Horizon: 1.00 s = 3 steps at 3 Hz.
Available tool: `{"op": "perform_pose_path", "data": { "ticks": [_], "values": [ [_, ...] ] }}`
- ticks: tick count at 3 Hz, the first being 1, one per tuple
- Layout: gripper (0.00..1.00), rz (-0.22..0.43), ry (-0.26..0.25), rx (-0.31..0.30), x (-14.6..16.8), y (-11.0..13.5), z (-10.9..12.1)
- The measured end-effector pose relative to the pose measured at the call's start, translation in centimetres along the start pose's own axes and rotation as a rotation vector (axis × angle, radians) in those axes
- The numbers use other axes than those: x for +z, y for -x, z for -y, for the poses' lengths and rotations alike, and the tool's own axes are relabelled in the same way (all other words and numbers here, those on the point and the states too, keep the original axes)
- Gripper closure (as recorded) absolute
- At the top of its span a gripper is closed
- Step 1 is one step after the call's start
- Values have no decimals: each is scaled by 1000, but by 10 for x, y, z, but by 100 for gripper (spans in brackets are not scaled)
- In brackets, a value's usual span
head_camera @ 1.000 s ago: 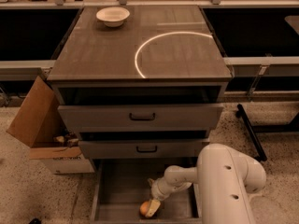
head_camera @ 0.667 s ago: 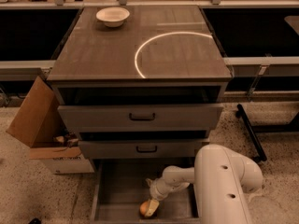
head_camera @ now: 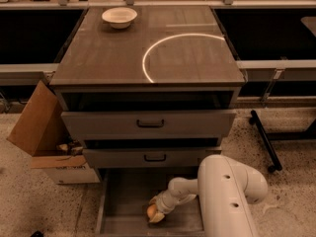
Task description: Pick orange from bottom drawer and place on counter
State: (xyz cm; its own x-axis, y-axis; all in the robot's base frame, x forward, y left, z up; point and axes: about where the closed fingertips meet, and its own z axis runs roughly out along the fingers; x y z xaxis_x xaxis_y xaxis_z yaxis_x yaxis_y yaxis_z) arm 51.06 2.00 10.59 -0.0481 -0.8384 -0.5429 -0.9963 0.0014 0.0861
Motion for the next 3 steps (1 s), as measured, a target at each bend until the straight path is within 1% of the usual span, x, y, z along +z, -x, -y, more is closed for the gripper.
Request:
{"op": "perform_pose_path", "data": {
  "ticks": [1, 2, 3],
  "values": [
    [65, -3, 4, -5, 4, -3, -1],
    [89, 34, 7, -22, -5, -1, -7],
    [100, 134, 8, -79, -40, 11, -24]
  ]
}}
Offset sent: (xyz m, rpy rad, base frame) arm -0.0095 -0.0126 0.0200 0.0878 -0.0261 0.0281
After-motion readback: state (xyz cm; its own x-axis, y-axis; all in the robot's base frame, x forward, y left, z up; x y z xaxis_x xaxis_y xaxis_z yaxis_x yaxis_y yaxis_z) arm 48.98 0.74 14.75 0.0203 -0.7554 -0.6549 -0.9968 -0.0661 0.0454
